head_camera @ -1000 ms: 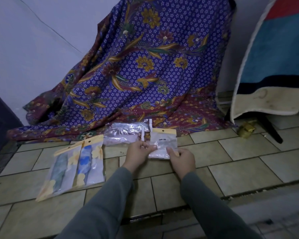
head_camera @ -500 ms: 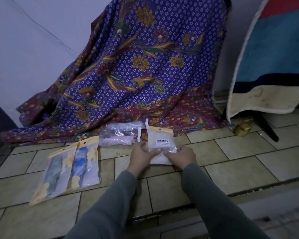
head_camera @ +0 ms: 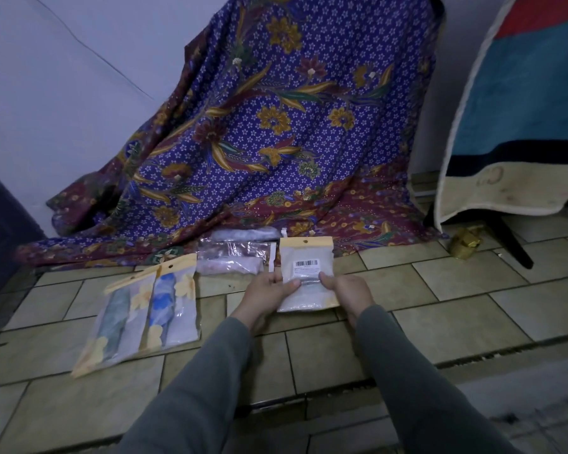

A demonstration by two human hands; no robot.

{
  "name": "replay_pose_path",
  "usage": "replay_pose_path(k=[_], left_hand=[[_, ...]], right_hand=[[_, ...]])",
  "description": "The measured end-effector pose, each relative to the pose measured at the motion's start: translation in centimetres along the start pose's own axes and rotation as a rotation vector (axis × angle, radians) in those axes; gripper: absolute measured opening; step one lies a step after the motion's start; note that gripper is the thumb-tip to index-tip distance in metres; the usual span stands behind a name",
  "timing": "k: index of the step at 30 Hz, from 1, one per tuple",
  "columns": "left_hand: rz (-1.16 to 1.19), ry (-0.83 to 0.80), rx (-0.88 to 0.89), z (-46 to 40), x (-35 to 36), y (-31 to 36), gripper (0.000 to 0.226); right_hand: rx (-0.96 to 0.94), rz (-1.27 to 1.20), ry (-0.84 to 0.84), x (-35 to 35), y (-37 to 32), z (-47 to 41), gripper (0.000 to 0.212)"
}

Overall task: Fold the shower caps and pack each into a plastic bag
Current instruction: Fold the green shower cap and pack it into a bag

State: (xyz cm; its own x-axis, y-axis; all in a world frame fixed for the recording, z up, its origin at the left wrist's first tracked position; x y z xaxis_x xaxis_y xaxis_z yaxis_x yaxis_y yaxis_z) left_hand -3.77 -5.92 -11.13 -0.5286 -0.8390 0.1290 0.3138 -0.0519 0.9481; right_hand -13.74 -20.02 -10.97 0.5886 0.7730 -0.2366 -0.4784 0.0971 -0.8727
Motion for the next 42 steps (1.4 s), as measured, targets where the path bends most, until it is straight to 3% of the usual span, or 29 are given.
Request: replay_pose_path(k=[4, 8, 11, 13, 15, 17, 19, 21, 23, 25, 27, 30, 32, 34, 36, 42], left_hand=[[-0.085, 0.03, 0.018, 0.5, -0.1, 0.5, 0.027], [-0.39, 0.325, 0.266, 1.1, -1.2, 3.2, 0.048], [-0.187, 0.183, 0.29, 2.1, 0.2, 5.2, 0.041], [-0.08, 0.104, 0.23, 2.2, 0.6, 5.4, 0.039], [-0.079, 0.157, 0.214, 1.9, -0.8, 5.3, 0.034], [-0.034, 0.195, 0.172, 1.8, -2.6, 4.8, 0.038], [0.052, 0.137, 0.146, 2.2, -3.6, 4.1, 0.033], [0.088, 0.051, 0.152, 2.7, -4.0, 3.7, 0.028], [0.07, 0.008, 0.153, 3.0, -4.6, 3.3, 0.029], [-0.047, 0.014, 0.163, 3.6, -5.6, 3.5, 0.034], [-0.203, 0.095, 0.198, 4.3, -7.1, 4.4, 0.035], [-0.663, 0.471, 0.261, 5.5, -12.3, 5.8, 0.056], [-0.973, 0.632, 0.148, 6.0, -15.6, 5.5, 0.064], [-1.025, 0.62, -0.086, 6.6, -17.9, 3.8, 0.071], [-1.03, 0.573, -0.203, 7.1, -18.7, 2.2, 0.082], [-0.965, 0.574, -0.175, 7.7, -20.0, 2.3, 0.08]], right_hand=[[-0.115, 0.067, 0.09, 0.0, -1.2, 1.1, 0.019], [-0.377, 0.195, 0.332, -0.4, -3.9, 3.4, 0.014], [-0.604, 0.293, 0.423, 0.6, -6.0, 5.0, 0.014], [-0.736, 0.394, 0.345, 2.2, -6.7, 5.5, 0.017], [-0.814, 0.567, 0.161, 4.3, -6.4, 5.3, 0.033], [-0.75, 0.46, -0.055, 5.3, -5.9, 4.7, 0.031], [-0.679, 0.299, -0.059, 4.6, -5.9, 3.8, 0.028], [-0.564, 0.307, -0.049, 4.4, -5.7, 3.0, 0.049], [-0.387, 0.201, -0.182, 5.2, -4.6, 2.2, 0.062], [-0.264, 0.079, -0.304, 6.5, -4.1, 2.5, 0.047], [-0.268, 0.14, -0.274, 7.2, -4.0, 2.6, 0.045], [-0.317, 0.267, -0.213, 8.9, -4.1, 3.5, 0.047], [-0.34, 0.282, -0.188, 10.3, -3.9, 4.1, 0.046], [-0.361, 0.341, -0.157, 11.2, -4.0, 4.8, 0.034], [-0.36, 0.395, -0.127, 11.6, -3.9, 5.0, 0.029], [-0.391, 0.511, -0.117, 13.4, -4.0, 5.5, 0.043]])
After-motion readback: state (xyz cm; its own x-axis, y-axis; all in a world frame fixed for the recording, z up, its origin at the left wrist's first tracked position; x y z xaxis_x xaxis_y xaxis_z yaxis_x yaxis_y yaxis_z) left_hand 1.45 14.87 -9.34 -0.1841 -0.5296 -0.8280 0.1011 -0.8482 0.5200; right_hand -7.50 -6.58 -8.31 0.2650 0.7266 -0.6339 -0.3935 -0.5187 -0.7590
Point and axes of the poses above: each hand's wrist, its own z-axis away from the middle knuckle, its own x-axis out of the palm, y = z × x, the point moved 7 cm from there along -z, towards the middle knuckle, and after that the axes turned 10 degrees about z, right-handed, at the moved point
